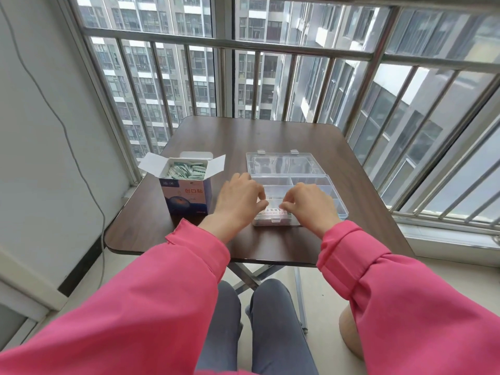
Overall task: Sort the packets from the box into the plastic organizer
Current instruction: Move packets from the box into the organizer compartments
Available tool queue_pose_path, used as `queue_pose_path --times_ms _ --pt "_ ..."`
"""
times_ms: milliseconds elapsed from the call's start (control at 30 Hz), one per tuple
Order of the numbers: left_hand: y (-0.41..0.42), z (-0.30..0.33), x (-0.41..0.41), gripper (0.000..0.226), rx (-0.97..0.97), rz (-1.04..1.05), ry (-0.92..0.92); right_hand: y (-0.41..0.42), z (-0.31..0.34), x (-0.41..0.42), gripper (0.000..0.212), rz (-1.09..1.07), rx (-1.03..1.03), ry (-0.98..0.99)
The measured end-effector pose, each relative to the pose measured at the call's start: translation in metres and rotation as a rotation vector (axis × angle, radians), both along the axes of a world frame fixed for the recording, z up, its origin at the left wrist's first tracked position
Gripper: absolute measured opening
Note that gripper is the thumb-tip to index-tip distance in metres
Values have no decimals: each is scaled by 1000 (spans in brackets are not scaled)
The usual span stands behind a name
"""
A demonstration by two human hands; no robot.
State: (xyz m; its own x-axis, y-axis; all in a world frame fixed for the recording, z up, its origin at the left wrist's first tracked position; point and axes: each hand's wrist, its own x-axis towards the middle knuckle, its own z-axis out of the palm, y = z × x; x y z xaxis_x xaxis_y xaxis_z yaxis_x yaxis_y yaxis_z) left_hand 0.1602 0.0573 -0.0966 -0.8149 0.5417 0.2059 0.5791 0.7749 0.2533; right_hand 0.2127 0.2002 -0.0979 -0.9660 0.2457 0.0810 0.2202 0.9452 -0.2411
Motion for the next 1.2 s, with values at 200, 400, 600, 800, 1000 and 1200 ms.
queue_pose_path --times_ms 200,400,600,800,1000,1200 --pt "-25 15 7 12 426 -156 271 -20 20 -7 22 91 -138 265" --pt "-84 23 -29 53 285 137 273 -62 37 -26 31 308 -110 330" --pt "-136 29 -76 111 -289 107 -77 -98 43 -52 38 402 -27 78" --pt "-146 36 -66 87 -159 -17 -41 -107 41 -62 18 303 -120 280" --pt "-160 17 -47 80 5 -49 172 -120 39 -63 9 368 -145 361" --pt "-173 13 -40 94 290 -99 -96 -140 38 -61 14 459 -82 385"
